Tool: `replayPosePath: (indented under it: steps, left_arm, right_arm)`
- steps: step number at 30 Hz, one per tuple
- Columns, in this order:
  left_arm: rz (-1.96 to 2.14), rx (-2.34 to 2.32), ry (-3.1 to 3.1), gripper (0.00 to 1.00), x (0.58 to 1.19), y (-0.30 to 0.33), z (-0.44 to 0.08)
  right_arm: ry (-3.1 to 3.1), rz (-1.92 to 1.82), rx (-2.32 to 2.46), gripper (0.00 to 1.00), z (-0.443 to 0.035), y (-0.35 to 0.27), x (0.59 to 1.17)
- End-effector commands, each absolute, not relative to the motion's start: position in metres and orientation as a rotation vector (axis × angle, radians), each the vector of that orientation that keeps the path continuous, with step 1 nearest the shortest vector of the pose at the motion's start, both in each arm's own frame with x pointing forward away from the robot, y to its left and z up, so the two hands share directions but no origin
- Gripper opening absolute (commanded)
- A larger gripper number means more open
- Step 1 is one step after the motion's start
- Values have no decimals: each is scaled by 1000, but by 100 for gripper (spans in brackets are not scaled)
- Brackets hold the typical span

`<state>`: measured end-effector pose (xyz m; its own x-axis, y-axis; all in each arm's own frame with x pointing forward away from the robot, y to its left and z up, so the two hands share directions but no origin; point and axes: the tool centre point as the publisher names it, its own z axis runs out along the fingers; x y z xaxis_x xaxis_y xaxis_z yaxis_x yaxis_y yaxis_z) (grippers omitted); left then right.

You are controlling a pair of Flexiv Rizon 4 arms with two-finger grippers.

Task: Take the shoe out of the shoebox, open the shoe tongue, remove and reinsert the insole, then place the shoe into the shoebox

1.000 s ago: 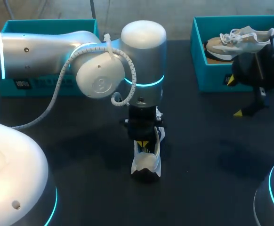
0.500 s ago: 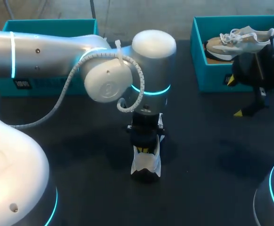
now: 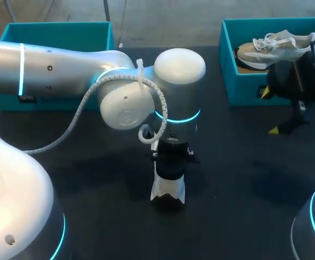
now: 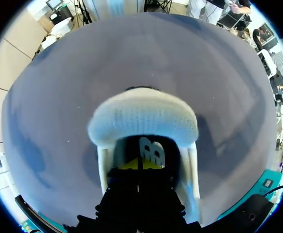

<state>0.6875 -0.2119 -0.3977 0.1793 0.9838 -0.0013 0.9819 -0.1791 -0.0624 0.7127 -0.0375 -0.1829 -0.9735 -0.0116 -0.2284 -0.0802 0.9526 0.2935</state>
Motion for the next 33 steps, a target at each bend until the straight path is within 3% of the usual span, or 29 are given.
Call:
replayPosePath:
  steps: [1, 17, 33]
  left_arm:
    - [68, -2382, -2014, 0, 684, -201, -385]
    - [54, -2402, -2001, 0, 673, -211, -415]
    - [-334, -2451, -2179, 0, 718, -184, -364]
  right_arm:
    - [2882, 442, -67, 100, -184, -36, 714]
    - [2882, 442, -67, 100, -184, -36, 714]
    - [2882, 442, -67, 100, -184, -36, 714]
